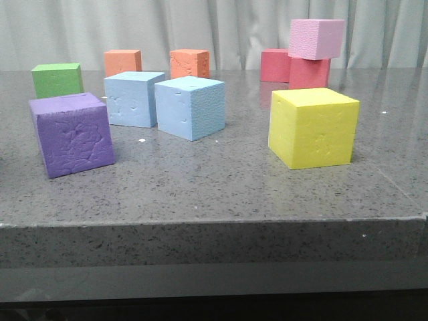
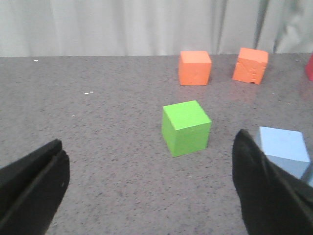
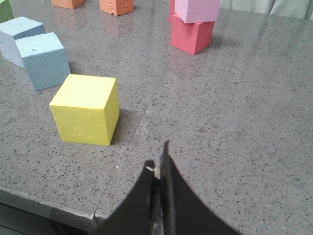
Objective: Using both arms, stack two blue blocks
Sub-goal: 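Open the right gripper and raise it away from the cube, then lower the left gripper onto the farther light blue cube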
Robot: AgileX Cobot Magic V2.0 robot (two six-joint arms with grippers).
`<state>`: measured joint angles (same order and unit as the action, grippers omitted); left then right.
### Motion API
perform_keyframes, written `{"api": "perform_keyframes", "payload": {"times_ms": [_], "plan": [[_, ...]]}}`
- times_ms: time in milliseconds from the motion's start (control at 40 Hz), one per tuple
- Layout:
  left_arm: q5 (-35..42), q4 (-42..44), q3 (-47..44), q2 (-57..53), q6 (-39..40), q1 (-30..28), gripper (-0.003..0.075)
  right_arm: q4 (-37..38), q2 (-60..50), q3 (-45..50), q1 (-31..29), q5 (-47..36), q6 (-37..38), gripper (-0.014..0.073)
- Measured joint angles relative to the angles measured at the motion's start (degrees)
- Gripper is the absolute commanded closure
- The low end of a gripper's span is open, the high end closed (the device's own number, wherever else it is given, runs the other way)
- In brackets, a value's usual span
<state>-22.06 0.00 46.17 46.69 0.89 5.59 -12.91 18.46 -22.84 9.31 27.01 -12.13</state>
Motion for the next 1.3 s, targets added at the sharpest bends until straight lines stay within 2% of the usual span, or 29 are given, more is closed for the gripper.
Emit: {"api": "perform_keyframes", "payload": {"times_ms": [275,625,1000,1300], "plan": [[-9.60,0.00,17.23,20.09,0.00,10.85,0.0069,0.00,0.00,0.00,0.00,0.00,0.00,0.0662],[-20.96,0.00,36.96,40.58,0.00,18.01,0.0069,0.00,0.00,0.00,0.00,-0.13,0.00,0.0662],[-34.25,0.00,54.77,56.82,0.00,19.45,0.0069,-0.10,0.00,0.00,0.00,-0.13,0.00,0.0662],[-37.78,-0.30,58.04,62.50,0.00,19.45,0.0069,-0.08,0.00,0.00,0.00,-0.26,0.00,0.0662]]}}
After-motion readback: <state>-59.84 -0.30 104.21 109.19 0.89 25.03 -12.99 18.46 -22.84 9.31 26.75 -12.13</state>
